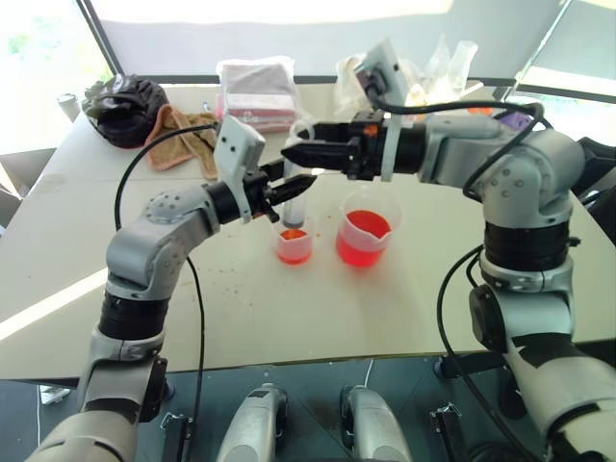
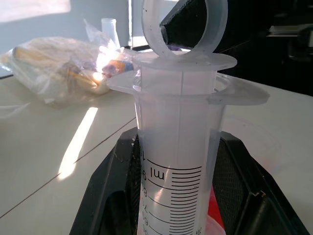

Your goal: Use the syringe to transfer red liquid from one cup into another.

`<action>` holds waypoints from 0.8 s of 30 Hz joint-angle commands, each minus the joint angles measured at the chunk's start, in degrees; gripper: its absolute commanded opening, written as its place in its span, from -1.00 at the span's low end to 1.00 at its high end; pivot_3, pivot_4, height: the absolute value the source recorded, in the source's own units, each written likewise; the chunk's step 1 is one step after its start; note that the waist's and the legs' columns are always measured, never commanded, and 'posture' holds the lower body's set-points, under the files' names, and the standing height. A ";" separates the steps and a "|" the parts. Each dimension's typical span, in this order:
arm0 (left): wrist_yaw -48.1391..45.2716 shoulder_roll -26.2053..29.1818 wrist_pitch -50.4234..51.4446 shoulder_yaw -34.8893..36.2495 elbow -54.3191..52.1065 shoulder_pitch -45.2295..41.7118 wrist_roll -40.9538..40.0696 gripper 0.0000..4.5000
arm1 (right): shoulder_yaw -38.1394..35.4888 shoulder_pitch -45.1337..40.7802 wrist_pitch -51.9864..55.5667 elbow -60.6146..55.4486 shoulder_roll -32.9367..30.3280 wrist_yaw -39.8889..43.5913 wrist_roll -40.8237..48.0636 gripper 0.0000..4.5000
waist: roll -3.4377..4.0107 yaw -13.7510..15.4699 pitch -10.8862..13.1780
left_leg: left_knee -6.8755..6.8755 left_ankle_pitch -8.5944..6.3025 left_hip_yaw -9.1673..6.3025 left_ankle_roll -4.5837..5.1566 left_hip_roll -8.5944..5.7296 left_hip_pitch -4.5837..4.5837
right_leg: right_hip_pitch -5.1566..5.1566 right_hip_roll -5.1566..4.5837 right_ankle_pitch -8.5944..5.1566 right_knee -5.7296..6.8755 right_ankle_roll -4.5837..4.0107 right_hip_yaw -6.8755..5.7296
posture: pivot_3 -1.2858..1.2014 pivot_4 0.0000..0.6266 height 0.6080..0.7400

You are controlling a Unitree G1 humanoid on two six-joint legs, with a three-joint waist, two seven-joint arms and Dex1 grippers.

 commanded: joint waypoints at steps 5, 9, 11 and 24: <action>1.57 -0.02 -2.44 3.91 -1.48 -2.78 -0.11 -0.34 | -1.42 -2.18 0.47 0.81 -3.36 2.90 0.91 0.98 | 0.00 0.15 0.00 | 0.00 0.00 0.00 -0.01 0.00 0.00 | 0.00 -0.02 0.00 -0.01 0.00 0.00 | 0.03 -0.52 1.00; 1.67 -0.39 -2.54 3.51 -1.48 -2.64 -0.22 -0.34 | -4.73 -3.63 0.68 2.57 -7.94 3.82 1.06 0.98 | 0.00 0.33 0.00 | 0.00 -0.01 0.00 -0.01 0.00 -0.01 | 0.00 -0.06 -0.07 -0.01 -0.13 0.00 | 0.03 -0.52 1.00; 1.68 -0.49 -2.48 3.50 -1.43 -2.60 -0.44 -0.34 | -5.76 -3.51 0.88 2.29 -10.30 4.88 1.62 0.98 | 0.00 0.44 0.00 | -0.01 -0.01 0.00 -0.01 0.00 -0.02 | 0.00 -0.09 -0.08 -0.04 -0.14 0.00 | 0.03 -0.52 1.00; 2.61 -2.32 1.00 4.73 -2.52 -3.70 -4.24 -0.34 | -3.71 9.48 2.26 -12.24 -25.42 14.94 5.94 0.98 | -0.01 0.33 0.01 | -0.06 -0.01 0.00 0.00 0.01 -0.02 | 0.01 -0.12 -0.09 -0.13 -0.16 0.02 | 0.03 -0.52 1.00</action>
